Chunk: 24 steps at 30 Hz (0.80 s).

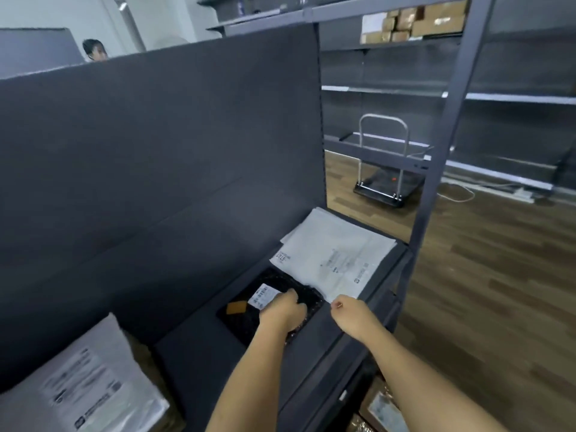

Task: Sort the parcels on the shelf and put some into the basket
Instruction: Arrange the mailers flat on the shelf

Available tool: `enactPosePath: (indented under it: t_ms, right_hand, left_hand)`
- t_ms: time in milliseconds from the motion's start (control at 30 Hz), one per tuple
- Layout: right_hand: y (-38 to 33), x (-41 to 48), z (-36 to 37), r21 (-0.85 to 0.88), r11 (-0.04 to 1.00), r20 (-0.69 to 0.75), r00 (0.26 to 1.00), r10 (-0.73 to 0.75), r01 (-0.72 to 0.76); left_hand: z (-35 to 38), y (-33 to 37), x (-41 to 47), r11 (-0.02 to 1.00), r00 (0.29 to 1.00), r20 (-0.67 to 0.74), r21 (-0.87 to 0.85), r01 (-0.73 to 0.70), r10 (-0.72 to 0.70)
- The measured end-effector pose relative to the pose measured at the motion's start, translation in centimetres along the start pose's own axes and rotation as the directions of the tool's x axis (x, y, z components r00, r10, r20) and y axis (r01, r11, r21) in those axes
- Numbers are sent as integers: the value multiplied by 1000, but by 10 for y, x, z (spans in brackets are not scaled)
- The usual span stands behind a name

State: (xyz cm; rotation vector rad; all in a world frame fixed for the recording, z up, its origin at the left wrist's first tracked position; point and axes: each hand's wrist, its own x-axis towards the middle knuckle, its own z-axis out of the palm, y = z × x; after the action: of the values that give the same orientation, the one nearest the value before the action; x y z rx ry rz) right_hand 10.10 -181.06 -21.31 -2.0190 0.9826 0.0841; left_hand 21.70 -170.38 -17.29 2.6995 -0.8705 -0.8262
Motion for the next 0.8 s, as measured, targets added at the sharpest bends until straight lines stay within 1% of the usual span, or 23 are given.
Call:
enactPosePath:
  t_ms: [67, 167, 267, 333, 433, 533, 600, 667, 700, 767, 800]
  right_hand:
    - [-11, 5, 3, -20, 999, 9, 999, -33, 33]
    - [-23, 19, 14, -66, 997, 20, 999, -48, 49]
    - [-32, 39, 34, -117, 992, 65, 997, -39, 46]
    - [-37, 52, 45, -101, 995, 65, 998, 6, 0]
    - [-39, 71, 58, -36, 996, 93, 992, 84, -81]
    - [-35, 88, 67, 34, 987, 107, 982, 153, -158]
    - [-33, 95, 73, 48, 981, 120, 976, 182, -189]
    - [-33, 103, 78, -26, 974, 115, 967, 226, -224]
    - [-35, 107, 81, -65, 968, 83, 965, 248, -243]
    - [-39, 114, 83, -88, 956, 2, 960, 281, -280]
    - [-40, 118, 84, -90, 950, -19, 954, 298, -299]
  left_hand:
    - [-10, -15, 4, 999, 999, -41, 15, 33, -33]
    - [-15, -38, 8, 995, 994, -56, 5, 98, -98]
    - [-11, -66, 18, 987, 989, -27, -80, 142, -144]
    - [-4, -87, 29, 976, 987, -5, -148, 160, -163]
    - [12, -115, 44, 914, 955, 38, -280, 293, -294]
    - [30, -130, 60, 792, 910, 155, -450, 412, -385]
    - [38, -129, 71, 673, 864, 244, -546, 498, -441]
    - [41, -124, 79, 509, 795, 308, -635, 581, -523]
    - [42, -123, 83, 414, 761, 338, -681, 604, -554]
    - [41, -126, 88, 222, 719, 392, -770, 598, -575]
    - [42, -130, 90, 157, 711, 400, -801, 578, -578]
